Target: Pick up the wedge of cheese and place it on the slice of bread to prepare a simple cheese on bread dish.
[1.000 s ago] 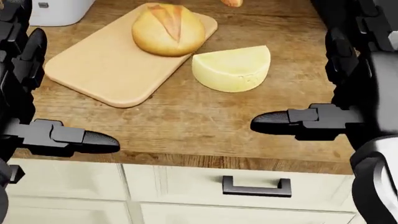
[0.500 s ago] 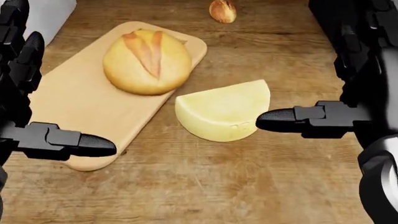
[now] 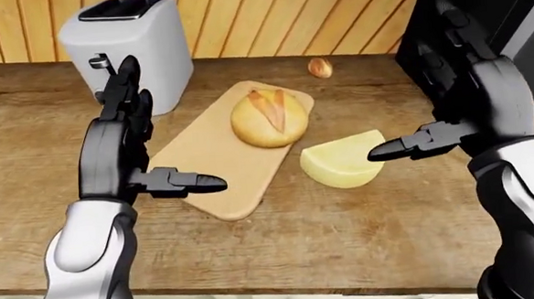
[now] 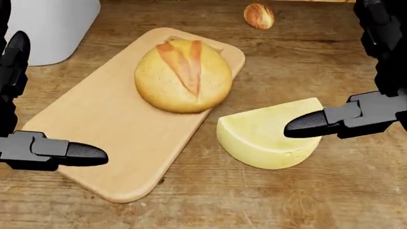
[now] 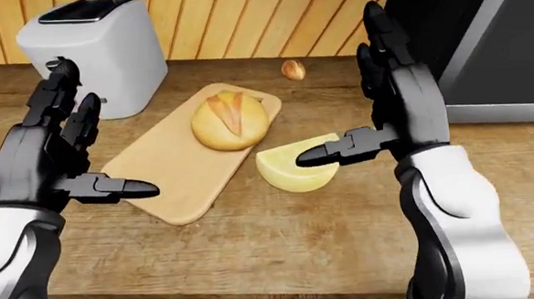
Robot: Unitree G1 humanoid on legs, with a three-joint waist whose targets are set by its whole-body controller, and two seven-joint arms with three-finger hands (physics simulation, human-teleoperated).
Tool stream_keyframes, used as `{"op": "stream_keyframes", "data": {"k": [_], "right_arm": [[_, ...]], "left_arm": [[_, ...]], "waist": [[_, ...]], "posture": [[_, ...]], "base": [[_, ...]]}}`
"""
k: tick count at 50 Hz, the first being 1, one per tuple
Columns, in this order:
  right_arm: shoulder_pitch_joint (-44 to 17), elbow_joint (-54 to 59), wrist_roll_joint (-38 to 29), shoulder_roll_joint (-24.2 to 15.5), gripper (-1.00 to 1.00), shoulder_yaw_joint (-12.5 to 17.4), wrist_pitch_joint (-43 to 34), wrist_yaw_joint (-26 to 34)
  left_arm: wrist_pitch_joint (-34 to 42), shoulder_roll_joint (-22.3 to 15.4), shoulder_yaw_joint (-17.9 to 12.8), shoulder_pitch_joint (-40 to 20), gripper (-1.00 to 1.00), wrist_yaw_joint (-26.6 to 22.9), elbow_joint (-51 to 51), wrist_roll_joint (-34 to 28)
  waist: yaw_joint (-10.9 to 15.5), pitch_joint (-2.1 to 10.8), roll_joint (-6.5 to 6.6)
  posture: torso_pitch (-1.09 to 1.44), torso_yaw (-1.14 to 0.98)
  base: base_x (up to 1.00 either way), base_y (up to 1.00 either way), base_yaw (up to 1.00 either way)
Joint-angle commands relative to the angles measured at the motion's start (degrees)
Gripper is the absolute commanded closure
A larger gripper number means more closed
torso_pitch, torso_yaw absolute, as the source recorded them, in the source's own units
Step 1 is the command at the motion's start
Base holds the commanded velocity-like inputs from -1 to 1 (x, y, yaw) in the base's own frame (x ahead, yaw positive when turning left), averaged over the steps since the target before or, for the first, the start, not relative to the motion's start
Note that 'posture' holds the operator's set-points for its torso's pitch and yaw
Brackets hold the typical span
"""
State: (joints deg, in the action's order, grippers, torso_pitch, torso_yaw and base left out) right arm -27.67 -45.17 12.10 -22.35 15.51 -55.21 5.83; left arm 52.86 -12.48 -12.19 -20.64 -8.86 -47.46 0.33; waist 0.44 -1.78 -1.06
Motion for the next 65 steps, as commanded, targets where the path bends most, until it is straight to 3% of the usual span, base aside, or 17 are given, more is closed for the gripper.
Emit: {"op": "stream_keyframes", "data": {"k": [1, 5, 11, 24, 43, 65], "right_arm": [[-1.3, -1.5, -1.8, -1.0, -1.0, 0.6, 0.7, 3.9], [-1.9, -1.2, -4.7, -2.0, -1.0, 0.0, 0.5, 8.9], [-3.8, 3.1, -10.9, -1.9, -1.0, -3.1, 3.9, 15.8], [-4.7, 10.0, -23.7, 2.3, -1.0, -7.2, 10.5, 27.1], [-5.5, 22.3, -35.5, 5.8, -1.0, -9.5, 22.0, 32.7], [-4.6, 28.7, -42.3, 7.3, -1.0, -10.5, 26.4, 36.5]], "left_arm": [[-1.8, -0.3, 0.0, -1.3, -1.0, 0.2, -1.2, -0.1], [-1.7, -0.3, 0.2, -1.5, -1.0, 0.3, -1.2, -0.2], [-1.5, -0.2, 0.0, -1.5, -1.0, 0.3, -1.4, -0.1], [-1.8, -0.2, 0.0, -1.2, -1.0, 0.4, -1.5, 0.1], [-1.6, -0.8, -0.7, -1.5, -1.0, 0.5, -1.7, 0.8], [-1.1, -0.9, -0.5, -2.2, -1.0, 0.5, -1.4, 0.6]], "waist": [[0.0, 1.13, 0.07], [-0.1, 0.99, 0.12], [-0.3, 0.78, 0.32], [-0.5, 0.81, 0.77], [-0.7, 1.13, 1.16], [-0.7, 1.62, 0.6]], "posture": [[0.0, 0.0], [0.0, 0.0], [0.0, 0.0], [0.0, 0.0], [0.0, 0.0], [0.0, 0.0]], "base": [[0.0, 0.0, 0.0], [0.0, 0.0, 0.0], [0.0, 0.0, 0.0], [0.0, 0.0, 0.0], [0.0, 0.0, 0.0], [0.0, 0.0, 0.0]]}}
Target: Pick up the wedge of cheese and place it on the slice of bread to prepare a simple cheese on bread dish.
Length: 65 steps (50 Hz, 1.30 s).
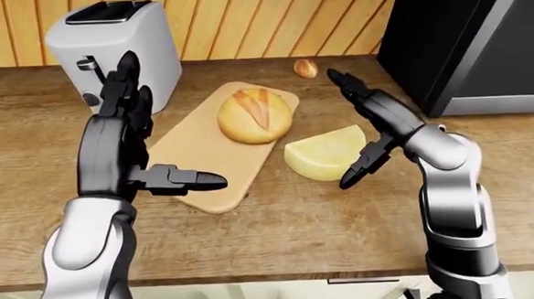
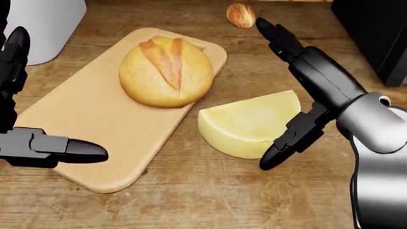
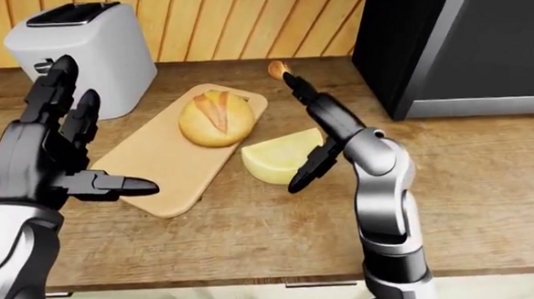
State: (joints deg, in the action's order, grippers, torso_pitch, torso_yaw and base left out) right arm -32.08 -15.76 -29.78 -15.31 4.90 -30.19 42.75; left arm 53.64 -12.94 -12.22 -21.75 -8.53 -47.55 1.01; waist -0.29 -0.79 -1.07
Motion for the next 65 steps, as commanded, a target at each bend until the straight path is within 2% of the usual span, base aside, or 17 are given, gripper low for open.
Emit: {"op": "stream_keyframes", "data": {"k": [1, 28, 33, 37, 49, 50, 54, 55, 60, 62, 65], "right_arm": [[-0.2, -0.8, -0.6, 0.4, -1.0, 0.1, 1.4, -0.3], [3.3, 3.7, -5.1, 2.3, -1.0, -1.2, 5.1, 1.6], [3.5, 4.7, -5.8, 2.6, -0.56, -1.5, 5.9, 1.8], [3.8, 5.2, -6.4, 2.9, -0.36, -1.7, 6.3, 2.0], [5.1, 9.4, -10.3, 3.3, -0.44, -2.7, 11.3, 1.8], [5.2, 9.6, -10.6, 3.4, -0.4, -2.7, 11.6, 1.8], [5.4, 9.7, -11.1, 3.5, 0.46, -2.6, 12.4, 2.3], [5.3, 9.7, -11.1, 3.5, 0.6, -2.4, 12.5, 2.3], [4.8, 6.9, -11.8, 3.5, 0.8, -2.1, 10.8, 4.2], [4.2, 6.3, -11.8, 3.1, 0.96, -1.7, 10.4, 4.7], [3.0, 4.0, -11.8, 2.6, 1.0, -1.1, 8.7, 6.0]], "left_arm": [[-2.0, -0.3, -0.4, -1.0, -1.0, 0.2, -1.3, -0.1], [-3.3, -0.1, 0.0, -0.8, -1.0, 0.0, 0.0, -0.6], [-3.4, -0.1, 0.1, -0.9, -1.0, 0.1, 0.0, -0.6], [-3.5, 0.0, 0.1, -0.8, -1.0, 0.1, 0.1, -0.7], [-3.2, -0.1, 0.0, -0.9, -1.0, 0.1, -0.2, -0.6], [-3.2, -0.2, 0.0, -0.9, -1.0, 0.1, -0.1, -0.6], [-3.7, -0.1, -0.1, -0.8, -1.0, 0.0, 0.3, -0.5], [-4.0, -0.1, -0.1, -0.7, -1.0, 0.0, 0.5, -0.5], [-4.3, -0.1, -0.2, -0.5, -1.0, 0.0, 0.6, -0.4], [-4.3, -0.1, -0.2, -0.5, -1.0, 0.0, 0.6, -0.4], [-4.0, -0.1, -0.1, -0.6, -1.0, 0.1, 0.3, -0.4]], "waist": [[0.1, 0.67, 0.57], [0.2, 1.38, -0.45], [0.3, 1.53, -0.73], [0.3, 1.59, -0.89], [0.4, 1.9, -1.26], [0.4, 1.96, -1.32], [0.5, 1.99, -1.51], [0.5, 1.99, -1.54], [0.6, 1.95, -1.65], [0.6, 1.82, -1.59], [0.6, 1.67, -1.44]], "posture": [[0.0, 0.0], [0.0, 0.0], [0.0, 0.0], [0.0, 0.0], [0.0, 0.0], [0.0, 0.0], [0.0, 0.0], [0.0, 0.0], [0.0, 0.0], [0.0, 0.0], [0.0, 0.0]], "base": [[0.0, 0.0, 0.0], [0.0, 0.0, 0.0], [0.0, 0.0, 0.0], [0.0, 0.0, 0.0], [0.0, 0.0, 0.0], [0.0, 0.0, 0.0], [0.0, 0.0, 0.0], [0.0, 0.0, 0.0], [0.0, 0.0, 0.0], [0.0, 0.0, 0.0], [0.0, 0.0, 0.0]]}}
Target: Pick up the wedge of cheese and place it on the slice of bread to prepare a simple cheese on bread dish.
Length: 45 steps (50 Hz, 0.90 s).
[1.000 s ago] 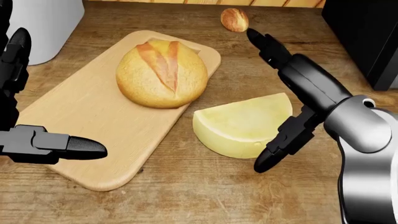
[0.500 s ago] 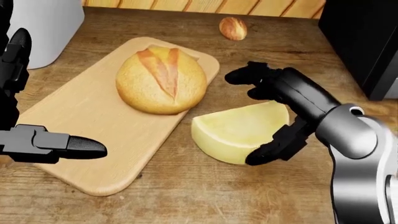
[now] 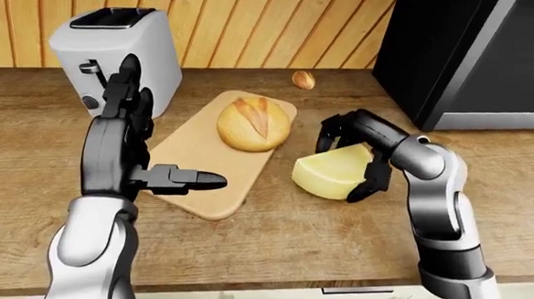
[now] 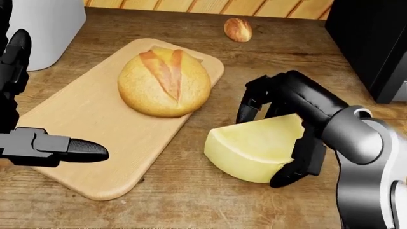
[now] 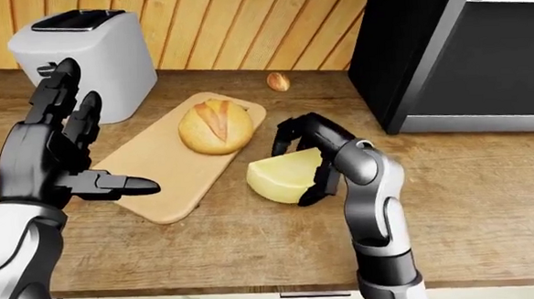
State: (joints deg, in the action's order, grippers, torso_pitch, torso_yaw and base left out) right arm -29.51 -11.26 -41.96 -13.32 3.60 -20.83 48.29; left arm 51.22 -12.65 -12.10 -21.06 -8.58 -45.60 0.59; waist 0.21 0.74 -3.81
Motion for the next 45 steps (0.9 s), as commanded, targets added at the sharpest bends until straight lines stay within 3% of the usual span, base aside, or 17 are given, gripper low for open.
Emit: {"op": "stream_keyframes", "data": {"k": [1, 8, 17, 27, 34, 45], "right_arm": [[-0.1, -1.2, 0.4, 0.4, 1.0, 0.4, -1.4, 1.0], [-4.7, -5.0, 0.5, -1.2, 1.0, 0.7, -6.1, 3.9], [-16.5, -4.5, -2.2, -1.2, 1.0, -1.2, -11.8, 7.8], [-28.4, -0.2, -5.6, -0.7, 1.0, -2.4, -14.4, 11.3], [-38.6, 10.3, -8.6, 1.7, 1.0, -4.1, -13.1, 8.7], [-48.1, 21.6, -10.6, 6.0, 1.0, -5.5, -10.2, 4.3]], "left_arm": [[-1.5, -0.4, -0.2, -1.3, -1.0, 0.2, -1.6, 0.0], [-0.9, -0.5, -0.6, -1.2, -1.0, 0.1, -2.4, 0.3], [-0.2, -1.0, -1.5, -1.1, -1.0, 0.1, -3.5, 1.2], [0.8, -2.0, -3.3, -1.3, -1.0, 0.2, -4.4, 2.9], [0.5, -2.1, -3.9, -0.5, -1.0, 0.4, -4.7, 3.7], [-1.2, -2.3, -5.9, 1.6, -1.0, 0.4, -4.7, 5.6]], "waist": [[0.1, 0.06, 1.37], [-0.1, -0.79, 2.38], [-0.5, -1.61, 4.31], [-0.7, -1.8, 4.93], [-0.9, -1.9, 5.35], [-0.9, -1.94, 5.91]], "posture": [[0.0, 0.0], [0.0, 0.0], [0.0, 0.0], [0.0, 0.0], [0.0, 0.0], [0.0, 0.0]], "base": [[0.0, 0.0, 0.0], [0.0, 0.0, 0.0], [0.0, 0.0, 0.0], [0.0, 0.0, 0.0], [0.0, 0.0, 0.0], [0.0, 0.0, 0.0]]}}
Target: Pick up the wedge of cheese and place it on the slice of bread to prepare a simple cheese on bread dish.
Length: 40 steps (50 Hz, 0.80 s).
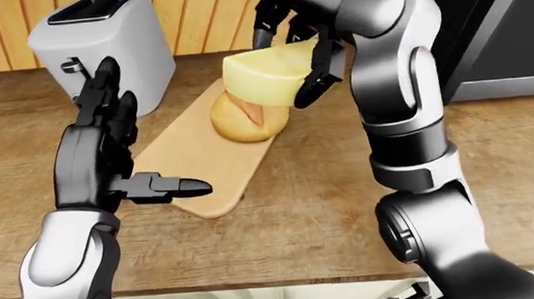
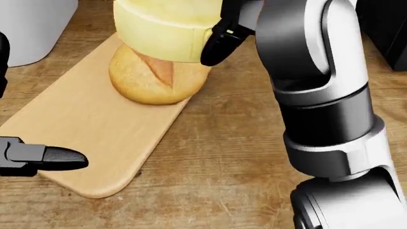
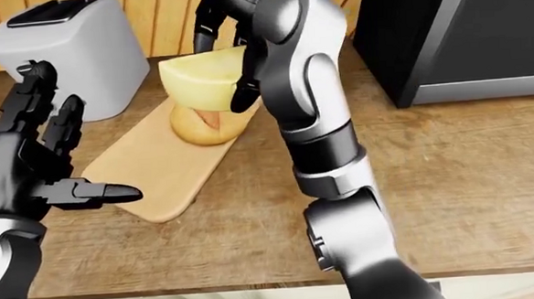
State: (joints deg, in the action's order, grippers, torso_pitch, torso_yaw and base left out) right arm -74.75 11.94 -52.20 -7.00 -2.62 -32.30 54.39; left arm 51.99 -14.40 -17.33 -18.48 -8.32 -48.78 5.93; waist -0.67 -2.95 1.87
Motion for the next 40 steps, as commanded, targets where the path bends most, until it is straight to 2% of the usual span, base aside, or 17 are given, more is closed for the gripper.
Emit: {"op": "stream_keyframes", "data": {"k": [1, 11, 16, 32, 40], "right_arm": [[-3.9, 0.0, -0.3, 0.0, 1.0, 0.6, 1.8, -2.4], [-11.7, 14.5, 1.1, 2.5, 1.0, 0.0, 6.1, -9.6], [-14.7, 24.4, 2.5, 3.3, 1.0, 0.4, 9.5, -15.4], [-17.9, 35.5, 3.7, 5.2, 1.0, -0.5, 13.4, -21.8], [-21.3, 44.8, 3.7, 5.6, 1.0, -0.6, 16.6, -26.8]], "left_arm": [[-2.1, -0.6, -0.9, -0.8, -1.0, 0.2, -1.5, 0.4], [-2.1, -1.4, -2.7, -0.5, -1.0, 0.4, -1.6, 2.4], [-1.9, -1.9, -3.1, -0.7, -1.0, 0.8, -1.6, 3.3], [-1.9, -2.3, -3.7, 0.2, -1.0, 1.3, -2.3, 4.5], [-2.6, -2.4, -4.4, 0.7, -1.0, 1.2, -2.0, 5.0]], "waist": [[-0.1, 1.73, 0.28], [-0.3, 1.59, 0.71], [-0.4, 1.38, 0.98], [-0.5, 1.12, 1.38], [-0.6, 1.22, 1.59]], "posture": [[0.0, 0.0], [0.0, 0.0], [0.0, 0.0], [0.0, 0.0], [0.0, 0.0]], "base": [[0.0, 0.0, 0.0], [0.0, 0.0, 0.0], [0.0, 0.0, 0.0], [0.0, 0.0, 0.0], [0.0, 0.0, 0.0]]}}
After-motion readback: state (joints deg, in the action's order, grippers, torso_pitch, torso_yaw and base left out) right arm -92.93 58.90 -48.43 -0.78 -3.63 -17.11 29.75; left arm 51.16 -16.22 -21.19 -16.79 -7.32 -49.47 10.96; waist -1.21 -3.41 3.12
